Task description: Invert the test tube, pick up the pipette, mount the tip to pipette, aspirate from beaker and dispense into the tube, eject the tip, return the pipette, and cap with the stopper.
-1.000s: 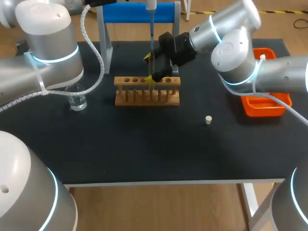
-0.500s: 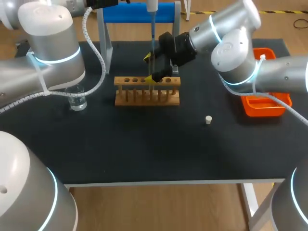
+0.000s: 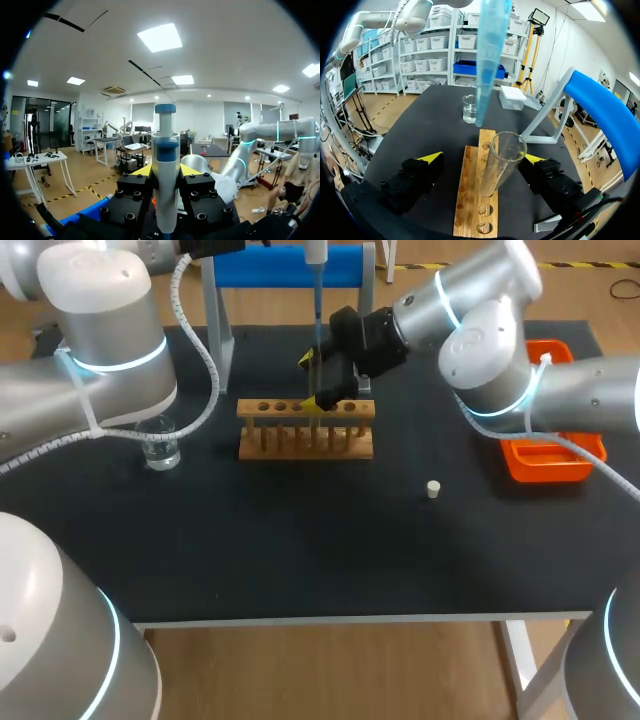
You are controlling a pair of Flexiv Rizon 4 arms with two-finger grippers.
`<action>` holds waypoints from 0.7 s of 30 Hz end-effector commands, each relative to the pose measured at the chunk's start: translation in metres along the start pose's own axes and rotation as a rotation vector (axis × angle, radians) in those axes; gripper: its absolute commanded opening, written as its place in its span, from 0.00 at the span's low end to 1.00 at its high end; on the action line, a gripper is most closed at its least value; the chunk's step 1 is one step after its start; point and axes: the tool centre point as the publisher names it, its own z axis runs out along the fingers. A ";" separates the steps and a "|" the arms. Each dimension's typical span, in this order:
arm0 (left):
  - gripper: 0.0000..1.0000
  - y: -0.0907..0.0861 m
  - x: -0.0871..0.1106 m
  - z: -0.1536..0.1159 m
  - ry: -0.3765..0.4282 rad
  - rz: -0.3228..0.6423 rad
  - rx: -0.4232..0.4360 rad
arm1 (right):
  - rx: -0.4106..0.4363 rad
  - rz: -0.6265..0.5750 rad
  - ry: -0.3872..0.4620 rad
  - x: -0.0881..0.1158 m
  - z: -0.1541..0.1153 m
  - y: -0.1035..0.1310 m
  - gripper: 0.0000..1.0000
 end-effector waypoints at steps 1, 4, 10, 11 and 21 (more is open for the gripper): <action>0.00 0.000 -0.001 0.001 0.003 0.000 0.002 | 0.004 0.001 0.004 0.000 -0.001 0.001 1.00; 0.00 0.000 -0.001 0.001 0.003 0.000 0.002 | 0.004 0.001 0.004 0.000 -0.001 0.001 1.00; 0.00 0.000 -0.001 0.001 0.003 0.000 0.002 | 0.004 0.001 0.004 0.000 -0.001 0.001 1.00; 0.00 0.000 -0.001 0.001 0.003 0.000 0.002 | 0.004 0.002 0.004 -0.001 -0.001 0.000 1.00; 0.00 0.000 -0.001 0.001 0.003 0.000 0.002 | 0.006 0.020 -0.009 -0.001 -0.007 -0.006 1.00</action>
